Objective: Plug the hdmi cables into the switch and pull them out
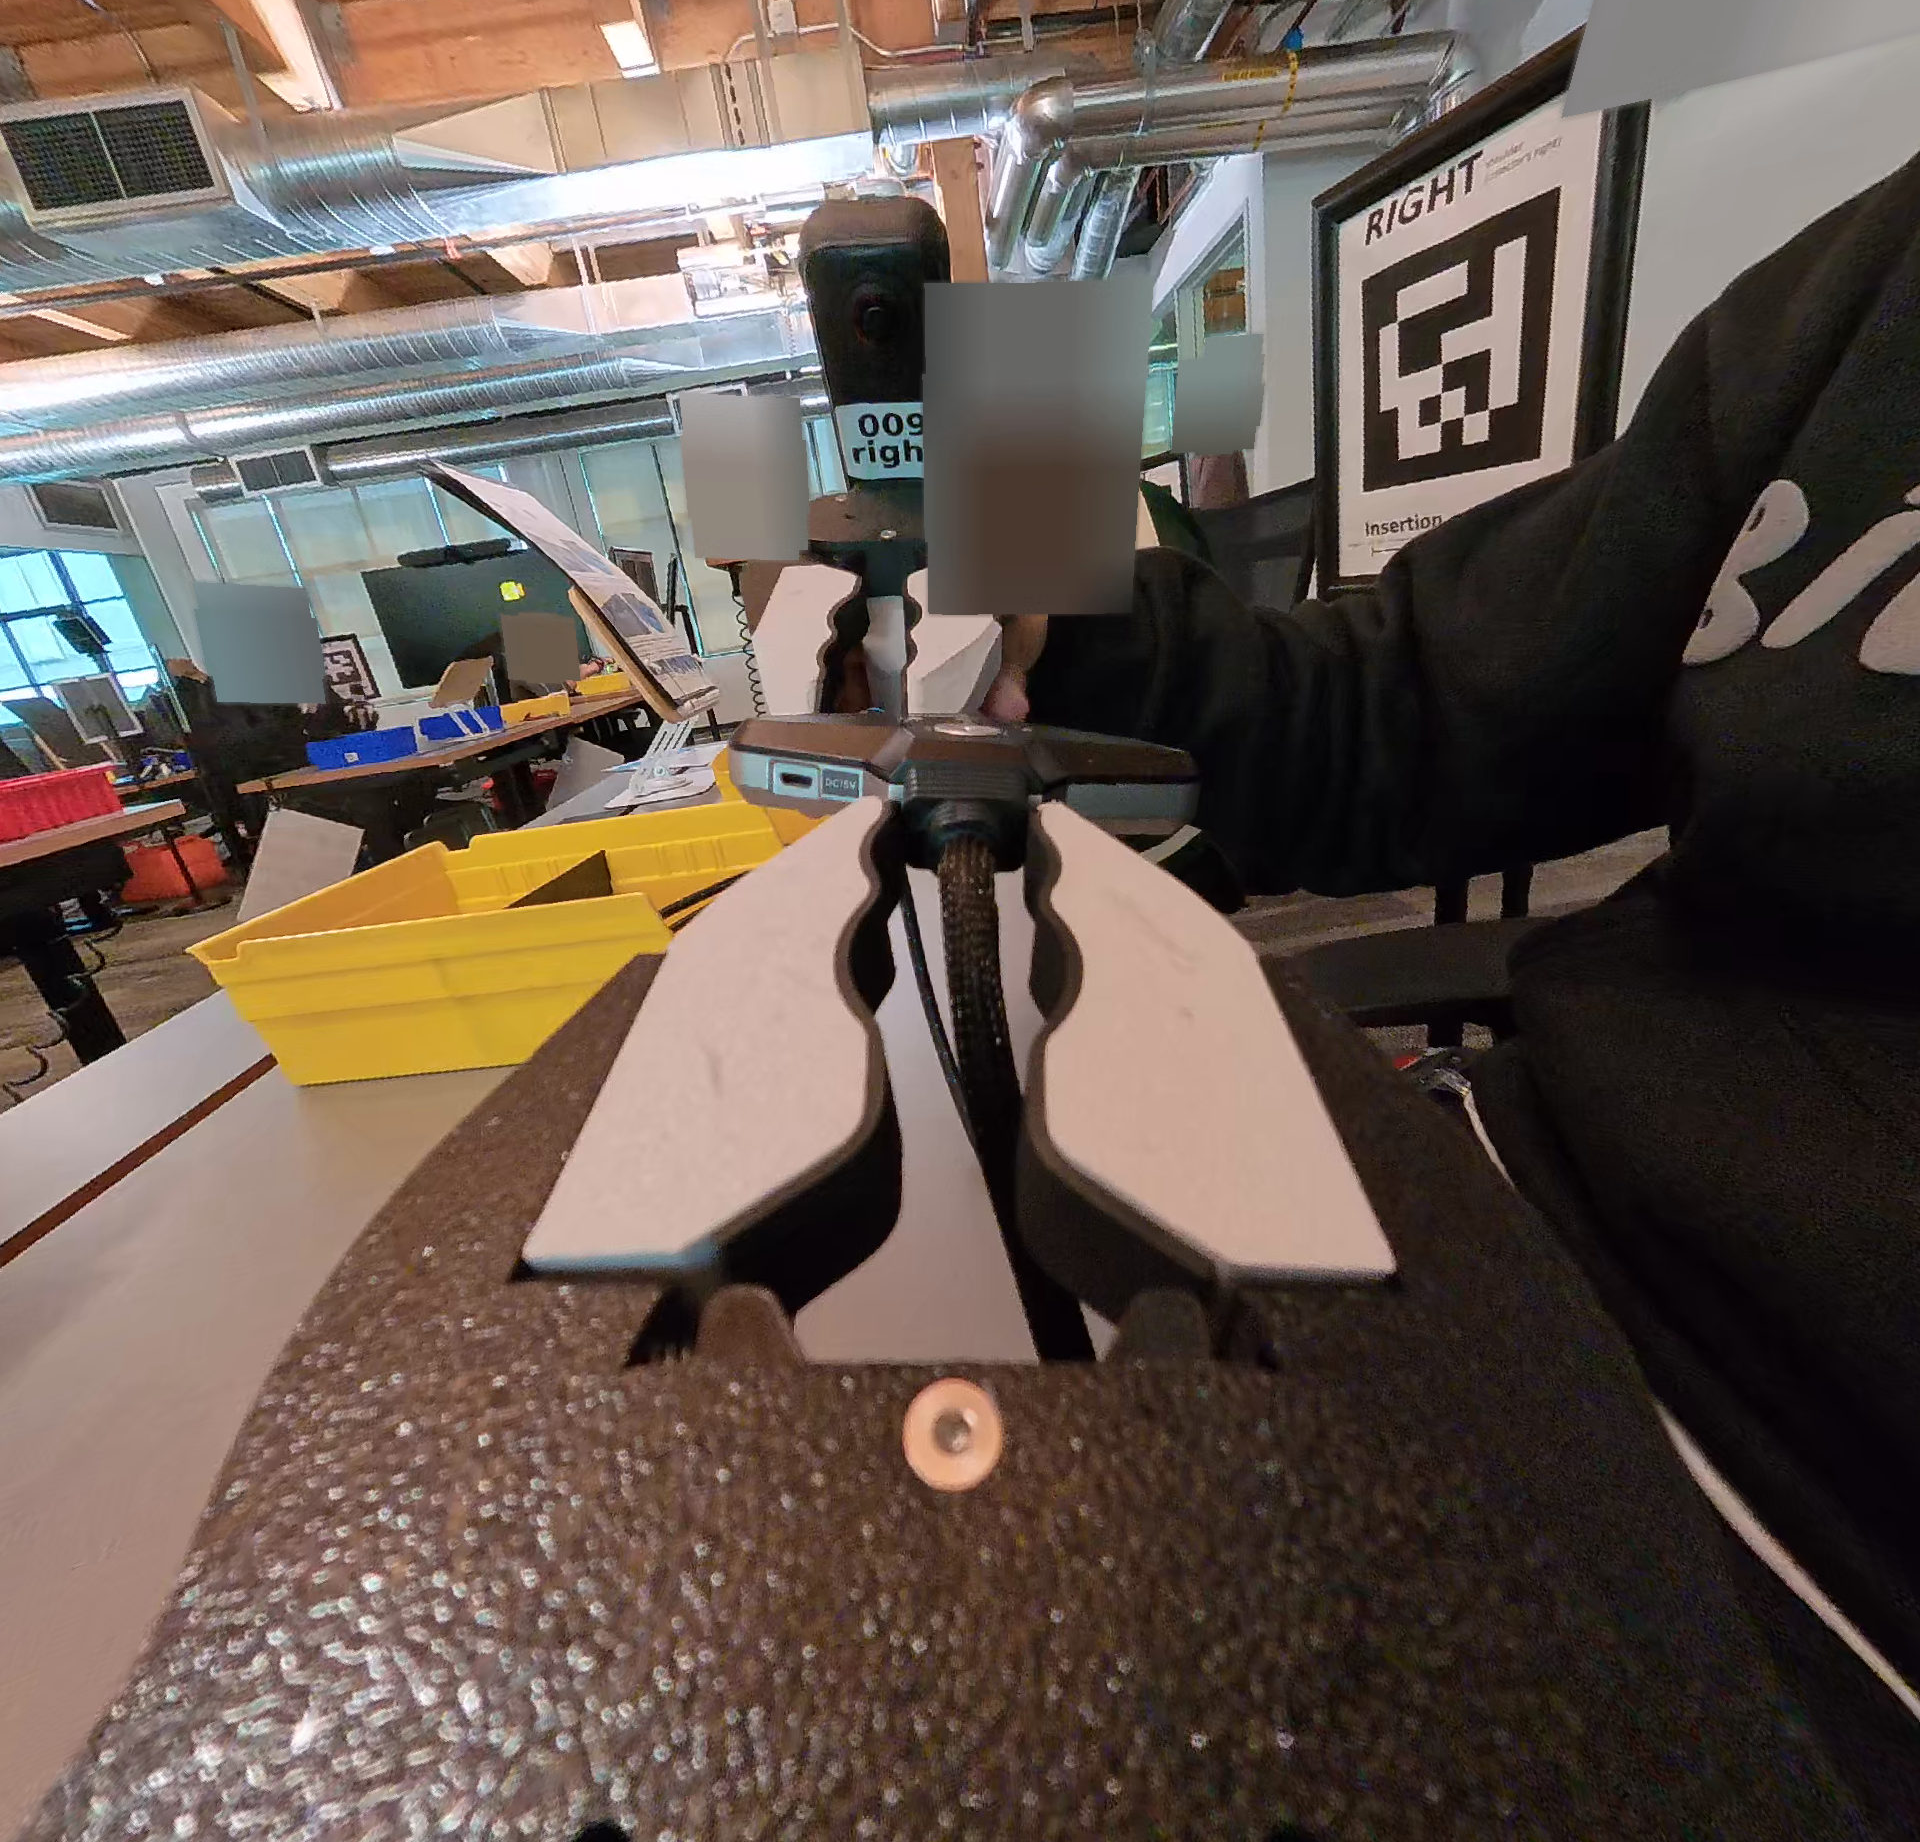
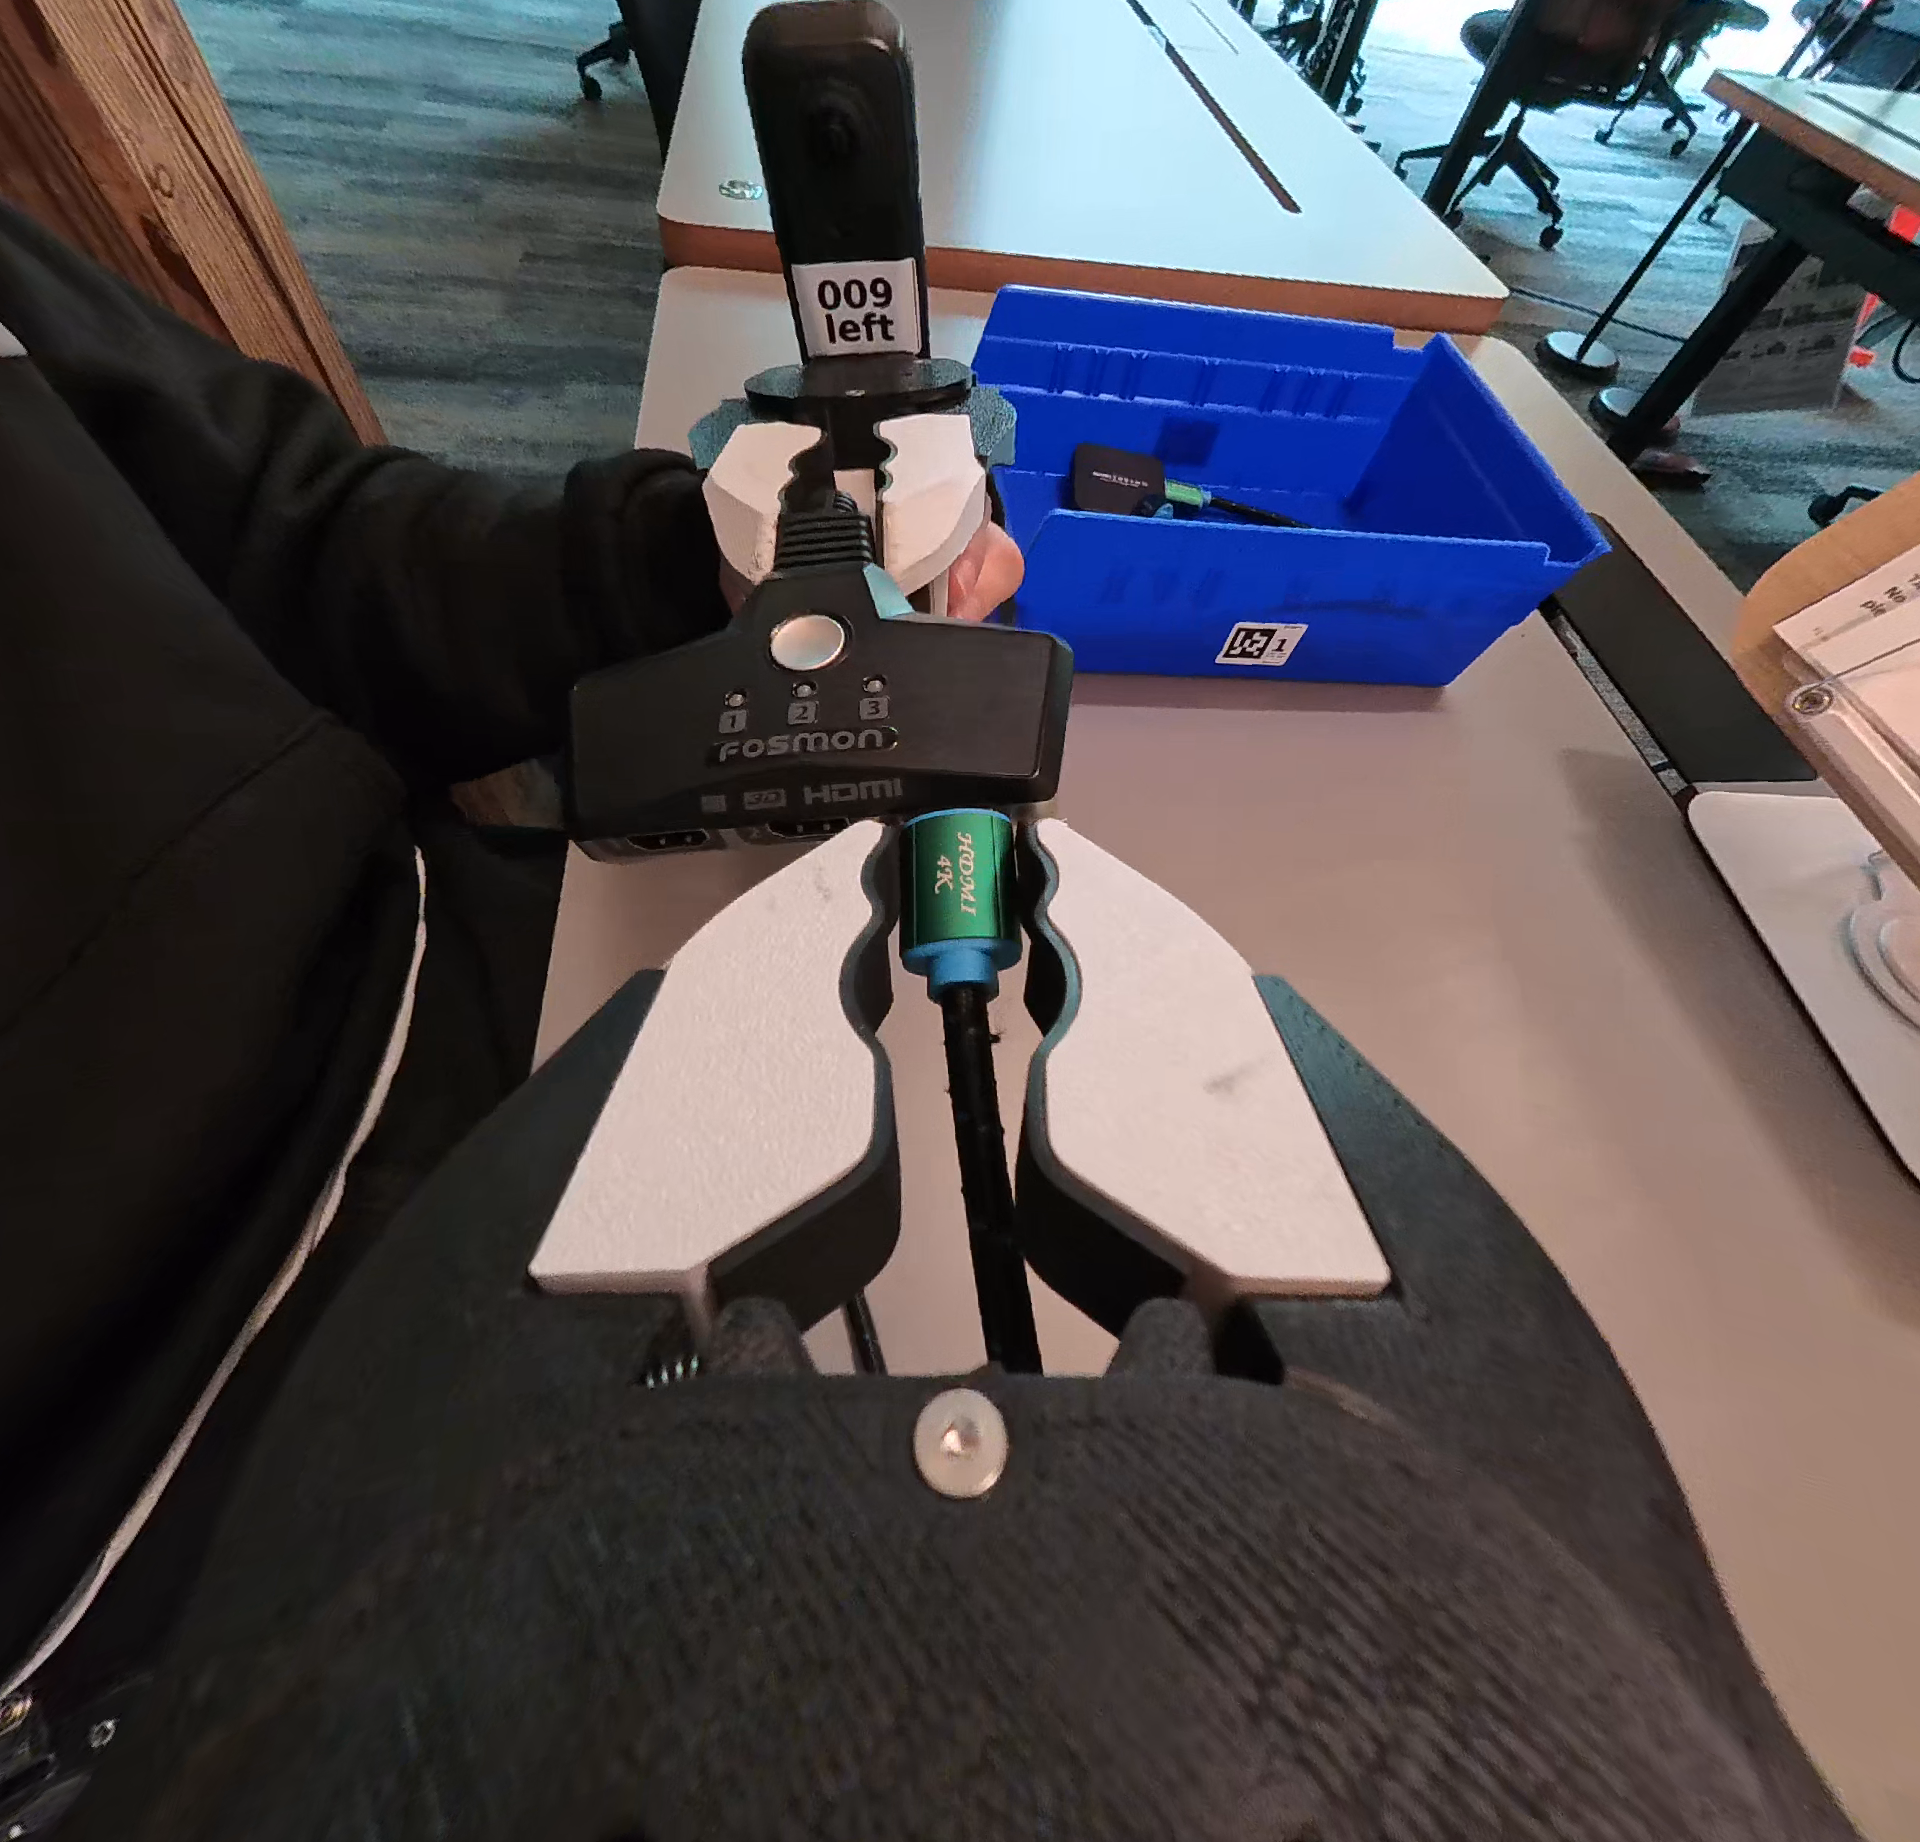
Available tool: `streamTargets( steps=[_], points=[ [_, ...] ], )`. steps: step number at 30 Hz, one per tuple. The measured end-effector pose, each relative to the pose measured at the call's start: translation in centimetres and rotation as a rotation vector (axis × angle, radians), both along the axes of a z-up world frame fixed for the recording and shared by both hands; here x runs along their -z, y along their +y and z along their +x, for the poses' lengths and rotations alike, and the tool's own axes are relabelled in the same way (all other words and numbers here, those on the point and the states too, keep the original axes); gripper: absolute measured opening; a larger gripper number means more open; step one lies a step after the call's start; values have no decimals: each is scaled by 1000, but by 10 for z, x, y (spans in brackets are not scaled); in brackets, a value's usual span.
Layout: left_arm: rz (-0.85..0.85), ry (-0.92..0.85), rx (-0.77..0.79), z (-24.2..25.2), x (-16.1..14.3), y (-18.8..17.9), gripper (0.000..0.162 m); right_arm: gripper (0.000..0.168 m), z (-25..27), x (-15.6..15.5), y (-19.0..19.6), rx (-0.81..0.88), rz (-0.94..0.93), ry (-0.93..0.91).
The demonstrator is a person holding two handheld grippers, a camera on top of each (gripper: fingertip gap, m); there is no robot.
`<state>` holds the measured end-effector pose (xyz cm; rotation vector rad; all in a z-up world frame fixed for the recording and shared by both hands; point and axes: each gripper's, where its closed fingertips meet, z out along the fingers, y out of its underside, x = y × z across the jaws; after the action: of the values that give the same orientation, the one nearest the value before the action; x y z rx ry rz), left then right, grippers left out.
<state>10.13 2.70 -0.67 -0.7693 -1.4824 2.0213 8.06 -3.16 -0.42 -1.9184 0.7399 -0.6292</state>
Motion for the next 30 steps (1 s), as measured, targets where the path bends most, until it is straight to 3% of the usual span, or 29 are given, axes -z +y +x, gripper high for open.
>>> streamTargets(
  steps=[6,16,24,28,30],
  points=[
    [44,-22,-2,1,3,0,22,21,-1,15,-1,17,-122,66],
    [116,-87,-57,-7,6,-11,22,22,-13,7,-14,23,-251,113],
    [95,-57,-36,-7,3,-8,22,21,-10,2,-8,23,-148,5],
    [85,-44,-47,-5,1,-8,22,21,-5,0,-8,29,-218,-75],
    [86,-55,-43,-4,3,-7,22,21,-6,5,-8,35,-262,-26]
  ],
)
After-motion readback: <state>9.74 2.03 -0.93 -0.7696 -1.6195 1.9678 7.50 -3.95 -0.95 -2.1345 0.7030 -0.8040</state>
